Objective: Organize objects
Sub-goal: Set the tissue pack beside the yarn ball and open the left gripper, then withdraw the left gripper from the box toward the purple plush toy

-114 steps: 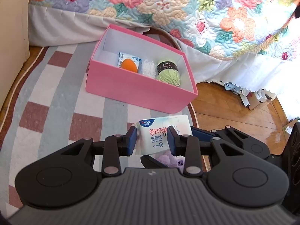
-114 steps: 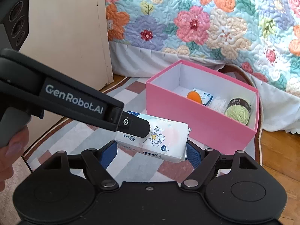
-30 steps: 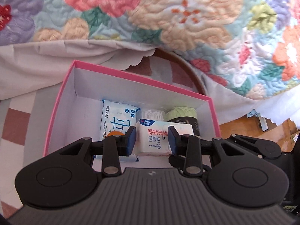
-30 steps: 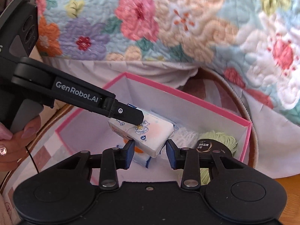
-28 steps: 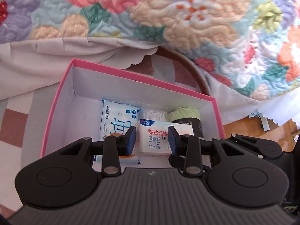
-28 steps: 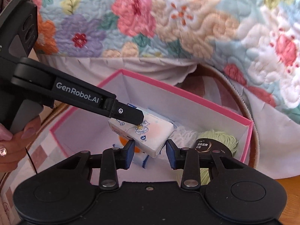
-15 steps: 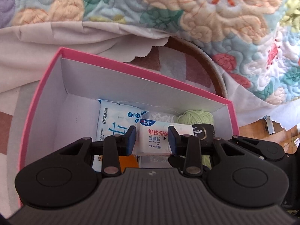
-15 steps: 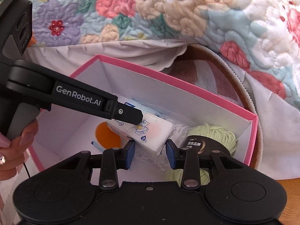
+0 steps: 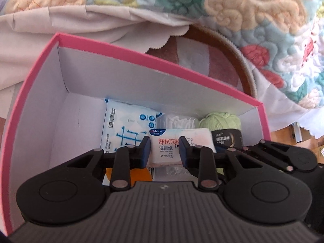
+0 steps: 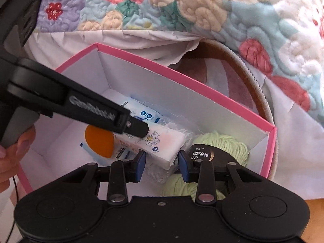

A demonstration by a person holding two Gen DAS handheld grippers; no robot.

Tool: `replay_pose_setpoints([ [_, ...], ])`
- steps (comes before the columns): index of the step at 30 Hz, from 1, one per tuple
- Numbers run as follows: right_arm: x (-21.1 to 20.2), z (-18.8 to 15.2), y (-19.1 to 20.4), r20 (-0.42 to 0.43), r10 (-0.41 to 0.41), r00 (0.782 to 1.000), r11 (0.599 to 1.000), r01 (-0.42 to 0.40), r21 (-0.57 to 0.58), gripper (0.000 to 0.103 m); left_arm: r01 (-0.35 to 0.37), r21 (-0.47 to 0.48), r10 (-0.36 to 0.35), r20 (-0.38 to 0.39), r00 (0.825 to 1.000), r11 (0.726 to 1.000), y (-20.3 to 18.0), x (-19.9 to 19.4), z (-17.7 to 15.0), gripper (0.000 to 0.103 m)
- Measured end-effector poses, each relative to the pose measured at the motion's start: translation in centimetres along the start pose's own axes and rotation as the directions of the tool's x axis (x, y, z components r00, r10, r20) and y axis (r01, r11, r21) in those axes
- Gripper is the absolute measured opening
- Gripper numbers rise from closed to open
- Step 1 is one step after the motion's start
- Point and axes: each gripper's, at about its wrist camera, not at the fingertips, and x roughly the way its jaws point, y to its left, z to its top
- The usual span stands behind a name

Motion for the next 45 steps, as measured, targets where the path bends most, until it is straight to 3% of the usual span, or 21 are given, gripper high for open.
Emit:
replay_pose_setpoints([
  [8, -2.1, -0.4, 0.3, 0.047, -0.041, 0.998, 0.999, 0.042, -0.022, 0.041, -0.004, 0.001, 0.004, 0.023, 1.0, 1.0, -0.7, 0.1, -0.3, 0.029],
  [19, -6.3, -2.4, 0.0, 0.127, 0.032, 0.991, 0.999, -0.033, 0.011, 0.041, -0.025, 0.017, 0.025, 0.04, 0.999, 1.0, -0.9, -2.0, -1.0, 0.029],
  [28, -9.0, -3.4, 0.8, 0.146, 0.053, 0.988, 0.998, -0.058, 0.034, 0.042, -0.056, 0.071, 0.051, 0.061, 0.997, 0.996, -1.7, -7.0, -2.7, 0.029],
  [32, -11.0, -3.8, 1.3, 0.167, 0.049, 0.985, 0.998, -0.057, 0.042, 0.047, -0.076, 0.085, 0.069, 0.079, 0.994, 0.993, -2.0, -9.8, -3.8, 0.029],
  [45, -17.4, -5.8, 3.6, 0.232, 0.063, 0.971, 0.998, -0.068, 0.013, 0.054, -0.174, 0.117, 0.158, 0.135, 0.978, 0.978, -3.8, -18.8, -8.7, 0.029],
])
